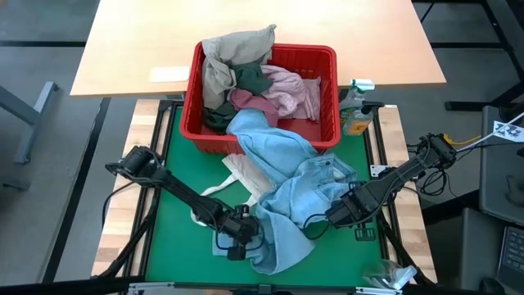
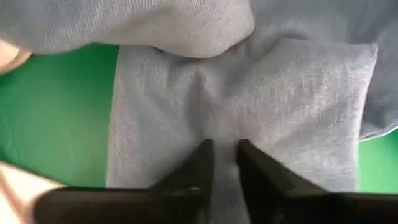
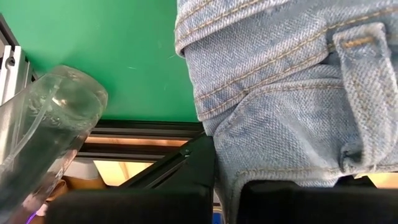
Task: Fold laundry
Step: Fold the blue jeans
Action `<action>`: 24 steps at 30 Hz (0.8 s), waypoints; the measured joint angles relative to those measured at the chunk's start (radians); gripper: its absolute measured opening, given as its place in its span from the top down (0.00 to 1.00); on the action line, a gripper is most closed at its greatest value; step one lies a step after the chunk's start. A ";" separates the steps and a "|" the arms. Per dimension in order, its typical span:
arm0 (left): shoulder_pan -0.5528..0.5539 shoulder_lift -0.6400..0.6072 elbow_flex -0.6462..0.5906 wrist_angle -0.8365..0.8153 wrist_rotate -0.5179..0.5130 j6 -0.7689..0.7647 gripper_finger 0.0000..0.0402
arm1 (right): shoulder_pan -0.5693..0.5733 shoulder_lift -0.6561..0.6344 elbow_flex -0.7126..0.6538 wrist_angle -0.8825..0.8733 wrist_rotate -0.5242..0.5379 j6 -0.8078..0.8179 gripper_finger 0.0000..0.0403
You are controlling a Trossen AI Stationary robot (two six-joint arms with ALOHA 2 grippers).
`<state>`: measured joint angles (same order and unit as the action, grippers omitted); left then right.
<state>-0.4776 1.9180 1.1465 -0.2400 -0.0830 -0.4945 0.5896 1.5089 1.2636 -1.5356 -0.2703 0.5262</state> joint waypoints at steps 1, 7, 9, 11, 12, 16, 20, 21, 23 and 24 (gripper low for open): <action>0.000 -0.005 0.000 -0.005 0.000 -0.024 0.94 | 0.000 0.000 0.000 0.000 0.001 0.000 0.96; -0.006 -0.043 0.001 -0.059 0.010 -0.107 1.00 | 0.000 0.000 0.000 -0.001 0.017 0.000 0.96; -0.011 -0.065 0.009 -0.071 -0.005 -0.103 1.00 | 0.000 0.000 0.000 -0.001 0.024 0.000 0.96; -0.010 -0.085 0.011 -0.081 0.005 -0.103 1.00 | 0.000 0.000 0.000 0.000 0.025 0.000 0.96; -0.008 -0.090 0.011 -0.078 0.015 -0.110 1.00 | 0.000 0.000 0.000 0.000 0.025 0.000 0.96; -0.008 -0.092 0.012 -0.054 0.059 -0.190 0.97 | 0.000 0.000 0.000 -0.001 0.025 0.000 0.96; -0.024 -0.092 0.012 -0.051 0.145 -0.244 0.91 | 0.000 0.000 0.000 0.000 0.024 0.000 0.96; -0.029 -0.092 0.012 -0.051 0.149 -0.259 0.88 | 0.000 0.000 0.000 0.000 0.024 0.000 0.96; -0.041 -0.092 0.012 -0.050 0.147 -0.262 0.83 | 0.000 0.000 0.000 0.000 0.024 0.000 0.96; -0.046 -0.092 0.012 -0.050 0.143 -0.259 0.80 | 0.000 0.000 0.000 0.000 0.024 0.000 0.96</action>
<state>-0.5238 1.8259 1.1584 -0.2905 0.0596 -0.7538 0.5896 1.5089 1.2636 -1.5360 -0.2459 0.5262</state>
